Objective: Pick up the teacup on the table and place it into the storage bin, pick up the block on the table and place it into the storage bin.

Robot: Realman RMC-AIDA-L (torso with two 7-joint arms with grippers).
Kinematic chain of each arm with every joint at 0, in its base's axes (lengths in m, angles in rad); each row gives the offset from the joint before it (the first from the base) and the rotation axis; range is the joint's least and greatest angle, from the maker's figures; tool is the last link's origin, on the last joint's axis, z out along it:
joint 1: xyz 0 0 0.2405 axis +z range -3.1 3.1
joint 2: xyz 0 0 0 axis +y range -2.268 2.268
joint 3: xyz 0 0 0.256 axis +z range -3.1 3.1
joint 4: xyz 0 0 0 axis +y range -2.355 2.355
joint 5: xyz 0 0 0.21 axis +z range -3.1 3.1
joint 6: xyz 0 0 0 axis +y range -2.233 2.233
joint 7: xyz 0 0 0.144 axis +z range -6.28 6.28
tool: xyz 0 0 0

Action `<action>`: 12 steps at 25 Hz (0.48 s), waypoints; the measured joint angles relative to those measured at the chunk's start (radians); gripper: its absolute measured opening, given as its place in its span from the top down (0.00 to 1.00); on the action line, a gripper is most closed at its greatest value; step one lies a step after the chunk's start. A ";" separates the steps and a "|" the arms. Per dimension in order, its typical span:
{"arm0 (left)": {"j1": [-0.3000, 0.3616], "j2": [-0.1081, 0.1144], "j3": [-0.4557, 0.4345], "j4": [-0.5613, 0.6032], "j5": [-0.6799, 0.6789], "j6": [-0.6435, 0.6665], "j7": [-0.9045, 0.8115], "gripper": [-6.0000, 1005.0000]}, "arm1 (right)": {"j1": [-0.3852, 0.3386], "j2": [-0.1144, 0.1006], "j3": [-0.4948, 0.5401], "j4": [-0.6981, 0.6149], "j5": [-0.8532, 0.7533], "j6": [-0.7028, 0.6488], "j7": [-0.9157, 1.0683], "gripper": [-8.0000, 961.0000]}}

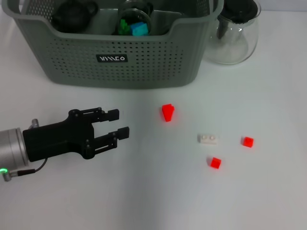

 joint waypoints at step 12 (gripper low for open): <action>-0.011 0.003 0.000 0.000 0.000 -0.001 -0.003 0.46 | -0.690 -0.053 0.077 -0.640 0.515 -0.685 -0.342 0.45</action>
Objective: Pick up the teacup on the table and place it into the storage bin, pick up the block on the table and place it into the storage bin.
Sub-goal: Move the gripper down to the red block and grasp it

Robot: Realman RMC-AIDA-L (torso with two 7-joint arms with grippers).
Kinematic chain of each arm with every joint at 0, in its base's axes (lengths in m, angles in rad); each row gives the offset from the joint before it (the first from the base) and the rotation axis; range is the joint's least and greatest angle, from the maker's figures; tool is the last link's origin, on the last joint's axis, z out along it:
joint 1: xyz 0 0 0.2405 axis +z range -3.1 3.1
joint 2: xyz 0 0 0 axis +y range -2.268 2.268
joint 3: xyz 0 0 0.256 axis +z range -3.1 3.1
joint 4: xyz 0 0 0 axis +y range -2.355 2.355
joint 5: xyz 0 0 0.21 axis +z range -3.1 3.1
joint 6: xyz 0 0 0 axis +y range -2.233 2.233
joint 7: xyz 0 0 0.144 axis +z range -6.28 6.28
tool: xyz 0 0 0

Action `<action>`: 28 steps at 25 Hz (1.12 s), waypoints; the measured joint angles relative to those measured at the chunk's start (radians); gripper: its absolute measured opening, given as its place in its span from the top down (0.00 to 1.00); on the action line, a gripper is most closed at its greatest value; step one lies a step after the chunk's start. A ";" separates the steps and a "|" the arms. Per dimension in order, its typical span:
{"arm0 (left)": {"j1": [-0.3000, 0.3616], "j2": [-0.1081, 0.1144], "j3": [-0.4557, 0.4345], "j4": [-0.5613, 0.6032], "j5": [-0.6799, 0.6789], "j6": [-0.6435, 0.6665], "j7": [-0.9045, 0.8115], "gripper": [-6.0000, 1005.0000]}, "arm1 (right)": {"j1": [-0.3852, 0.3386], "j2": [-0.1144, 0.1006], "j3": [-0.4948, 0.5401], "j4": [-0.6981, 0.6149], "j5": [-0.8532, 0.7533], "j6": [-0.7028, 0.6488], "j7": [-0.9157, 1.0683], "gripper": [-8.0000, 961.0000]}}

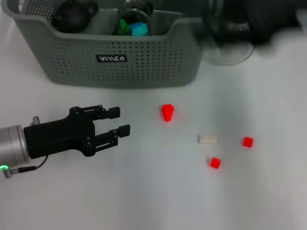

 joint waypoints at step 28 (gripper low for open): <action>-0.005 -0.003 -0.007 -0.012 0.000 -0.015 0.003 0.46 | 0.108 0.047 -0.274 0.083 -0.838 -0.072 0.176 0.62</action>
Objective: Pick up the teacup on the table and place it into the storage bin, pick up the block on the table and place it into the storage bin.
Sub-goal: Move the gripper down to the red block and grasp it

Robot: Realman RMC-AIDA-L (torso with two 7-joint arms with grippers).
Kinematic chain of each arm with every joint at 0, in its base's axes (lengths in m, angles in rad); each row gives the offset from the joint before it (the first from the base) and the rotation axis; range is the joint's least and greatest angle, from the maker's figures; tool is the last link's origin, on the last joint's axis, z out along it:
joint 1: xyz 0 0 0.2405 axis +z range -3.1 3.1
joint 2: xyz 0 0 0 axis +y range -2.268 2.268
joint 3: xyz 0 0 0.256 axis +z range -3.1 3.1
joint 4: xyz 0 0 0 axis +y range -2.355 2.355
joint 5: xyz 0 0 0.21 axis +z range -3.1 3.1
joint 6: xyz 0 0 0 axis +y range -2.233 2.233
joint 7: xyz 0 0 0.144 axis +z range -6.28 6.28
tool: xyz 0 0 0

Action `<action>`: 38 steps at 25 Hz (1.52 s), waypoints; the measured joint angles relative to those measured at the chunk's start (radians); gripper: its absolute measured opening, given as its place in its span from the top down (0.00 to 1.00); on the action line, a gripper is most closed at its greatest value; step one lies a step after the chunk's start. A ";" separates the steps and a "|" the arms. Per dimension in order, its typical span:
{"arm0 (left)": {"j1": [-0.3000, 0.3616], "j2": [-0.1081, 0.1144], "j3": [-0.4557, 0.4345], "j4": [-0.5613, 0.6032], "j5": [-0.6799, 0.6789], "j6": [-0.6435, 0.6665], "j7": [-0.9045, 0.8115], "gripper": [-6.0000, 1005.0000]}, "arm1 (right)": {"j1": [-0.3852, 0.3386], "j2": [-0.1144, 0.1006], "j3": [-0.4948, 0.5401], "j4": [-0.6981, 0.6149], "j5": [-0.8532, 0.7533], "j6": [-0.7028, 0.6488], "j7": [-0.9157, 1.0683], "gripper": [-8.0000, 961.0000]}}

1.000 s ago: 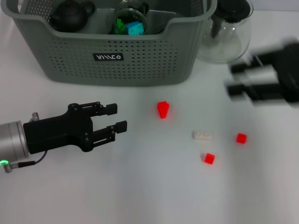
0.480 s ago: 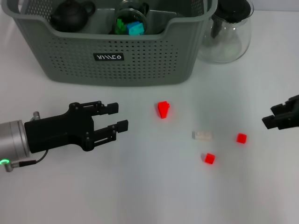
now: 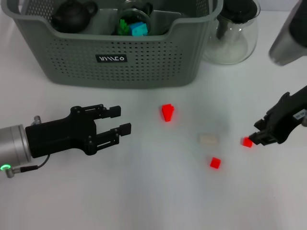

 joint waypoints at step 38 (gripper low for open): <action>-0.008 0.002 -0.002 -0.014 0.000 -0.012 -0.004 0.46 | 0.050 0.000 -0.087 0.312 -0.062 0.258 -0.119 0.53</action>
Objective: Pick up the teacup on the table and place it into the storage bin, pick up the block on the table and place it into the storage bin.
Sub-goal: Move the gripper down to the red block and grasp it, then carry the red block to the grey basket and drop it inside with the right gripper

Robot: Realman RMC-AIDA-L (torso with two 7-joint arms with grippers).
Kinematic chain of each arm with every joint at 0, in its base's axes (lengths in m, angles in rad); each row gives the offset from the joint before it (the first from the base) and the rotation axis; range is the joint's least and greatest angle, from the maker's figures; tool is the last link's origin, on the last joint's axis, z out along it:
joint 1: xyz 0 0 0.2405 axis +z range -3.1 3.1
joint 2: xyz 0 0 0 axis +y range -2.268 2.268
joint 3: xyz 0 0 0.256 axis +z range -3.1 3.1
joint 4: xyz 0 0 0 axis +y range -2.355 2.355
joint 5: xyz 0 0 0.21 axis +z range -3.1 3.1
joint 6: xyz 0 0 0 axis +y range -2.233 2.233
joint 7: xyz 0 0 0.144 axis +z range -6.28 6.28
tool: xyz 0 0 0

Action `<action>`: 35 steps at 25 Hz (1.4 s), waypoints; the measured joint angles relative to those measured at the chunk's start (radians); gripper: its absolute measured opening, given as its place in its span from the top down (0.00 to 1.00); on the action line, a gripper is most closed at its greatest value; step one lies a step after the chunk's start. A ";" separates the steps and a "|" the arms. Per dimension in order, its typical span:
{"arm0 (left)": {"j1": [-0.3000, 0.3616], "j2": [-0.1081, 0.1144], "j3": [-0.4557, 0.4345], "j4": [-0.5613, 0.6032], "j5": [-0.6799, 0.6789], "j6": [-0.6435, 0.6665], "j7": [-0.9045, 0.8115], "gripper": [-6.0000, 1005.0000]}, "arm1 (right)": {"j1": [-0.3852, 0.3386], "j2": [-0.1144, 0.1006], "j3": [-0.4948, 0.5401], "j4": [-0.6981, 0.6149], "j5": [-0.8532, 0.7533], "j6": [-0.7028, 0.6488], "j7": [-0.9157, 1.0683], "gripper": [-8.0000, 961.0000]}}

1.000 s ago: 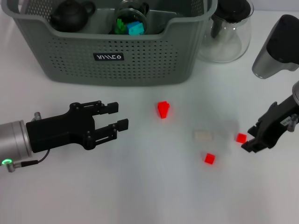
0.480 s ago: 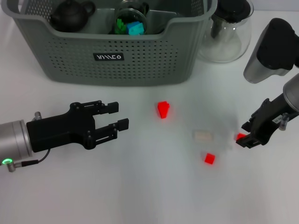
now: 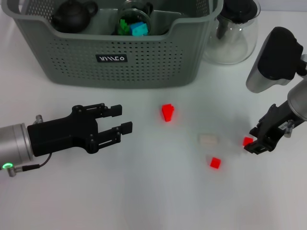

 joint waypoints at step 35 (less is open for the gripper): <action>0.007 0.000 0.000 0.000 0.000 0.000 0.000 0.46 | -0.020 -0.003 0.194 -0.133 0.160 -0.157 -0.052 0.79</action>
